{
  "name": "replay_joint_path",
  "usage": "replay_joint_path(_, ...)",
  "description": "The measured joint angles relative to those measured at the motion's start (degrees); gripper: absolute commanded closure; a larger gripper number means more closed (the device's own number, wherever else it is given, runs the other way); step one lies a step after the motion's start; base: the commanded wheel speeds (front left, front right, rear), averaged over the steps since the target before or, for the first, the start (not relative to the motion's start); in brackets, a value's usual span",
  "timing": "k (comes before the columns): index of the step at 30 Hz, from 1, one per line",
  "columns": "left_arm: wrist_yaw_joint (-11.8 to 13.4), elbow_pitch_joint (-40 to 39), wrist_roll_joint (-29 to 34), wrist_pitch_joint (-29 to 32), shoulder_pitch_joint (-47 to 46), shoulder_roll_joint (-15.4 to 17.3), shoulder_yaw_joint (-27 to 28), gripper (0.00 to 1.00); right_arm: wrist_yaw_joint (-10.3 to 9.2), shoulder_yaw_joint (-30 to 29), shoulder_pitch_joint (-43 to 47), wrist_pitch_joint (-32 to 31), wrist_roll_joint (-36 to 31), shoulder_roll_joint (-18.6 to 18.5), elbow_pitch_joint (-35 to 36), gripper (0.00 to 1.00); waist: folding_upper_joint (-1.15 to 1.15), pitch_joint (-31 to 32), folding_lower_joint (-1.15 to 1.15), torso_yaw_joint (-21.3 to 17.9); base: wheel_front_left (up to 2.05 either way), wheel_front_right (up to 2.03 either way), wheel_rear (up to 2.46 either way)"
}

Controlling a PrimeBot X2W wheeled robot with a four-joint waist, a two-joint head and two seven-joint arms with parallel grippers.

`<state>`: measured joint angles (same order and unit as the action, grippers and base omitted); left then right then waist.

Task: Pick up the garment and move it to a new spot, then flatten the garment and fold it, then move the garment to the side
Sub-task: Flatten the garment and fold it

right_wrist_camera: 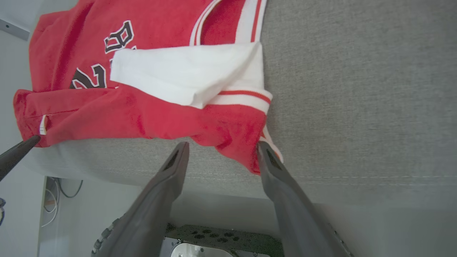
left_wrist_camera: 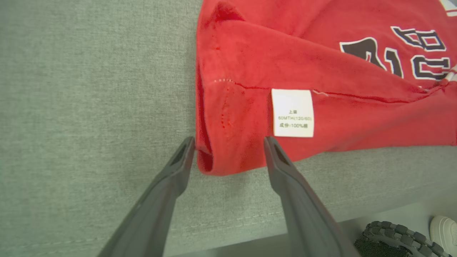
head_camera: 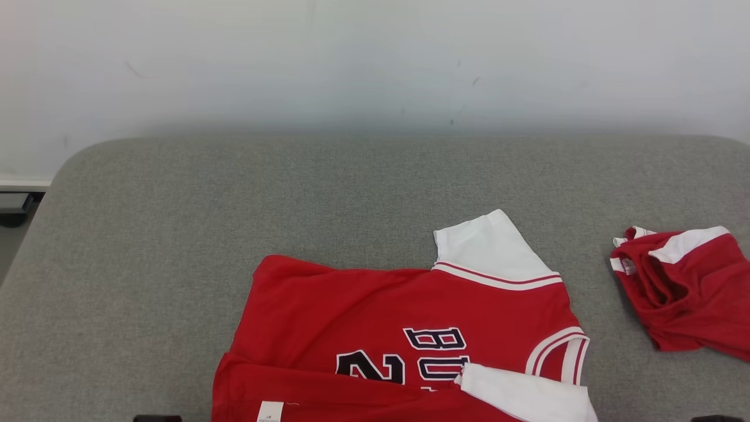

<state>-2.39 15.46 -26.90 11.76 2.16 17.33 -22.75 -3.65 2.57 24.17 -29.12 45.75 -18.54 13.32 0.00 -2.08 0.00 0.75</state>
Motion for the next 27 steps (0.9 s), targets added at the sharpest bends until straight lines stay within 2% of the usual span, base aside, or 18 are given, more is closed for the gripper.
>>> replay_joint_path(5,3.44,-2.49,0.41,-0.53,0.12,1.33,3.32,0.0,-1.92,-3.61,-2.44,1.05,-3.48,-1.49,0.15,0.0,-0.01,0.51,0.0,0.32,0.0,0.0,0.0)
replay_joint_path(10,7.02,-6.48,2.29,-3.99,-0.42,1.07,5.69,0.0,-2.49,-4.93,-6.77,3.85,-7.05,-1.1,0.64,0.0,0.0,1.75,0.0,0.61,0.0,0.0,0.0)
replay_joint_path(13,7.22,-8.49,3.72,-5.45,-1.09,1.08,5.98,0.0,-2.82,-5.34,-8.64,5.41,-8.66,-0.71,0.6,0.0,0.0,2.37,0.0,0.77,0.0,0.0,0.0)
replay_joint_path(16,7.47,-11.27,3.97,-7.87,-2.37,-0.33,6.79,0.0,-2.91,-5.24,-11.49,7.66,-9.66,1.11,-0.04,0.0,0.0,3.28,0.0,1.04,0.0,0.0,0.0)
replay_joint_path(23,7.9,-11.21,0.1,-9.94,-4.15,-4.68,8.66,0.0,-2.99,-2.98,-17.03,13.13,-11.79,6.05,-3.15,0.0,0.0,5.27,0.0,1.17,0.0,0.0,0.0)
replay_joint_path(27,7.9,-10.62,-0.48,-10.39,-6.34,-5.19,9.33,0.0,-3.16,-1.13,-19.05,15.16,-12.41,7.48,-5.73,0.0,0.0,6.37,0.0,0.88,0.0,0.0,0.0)
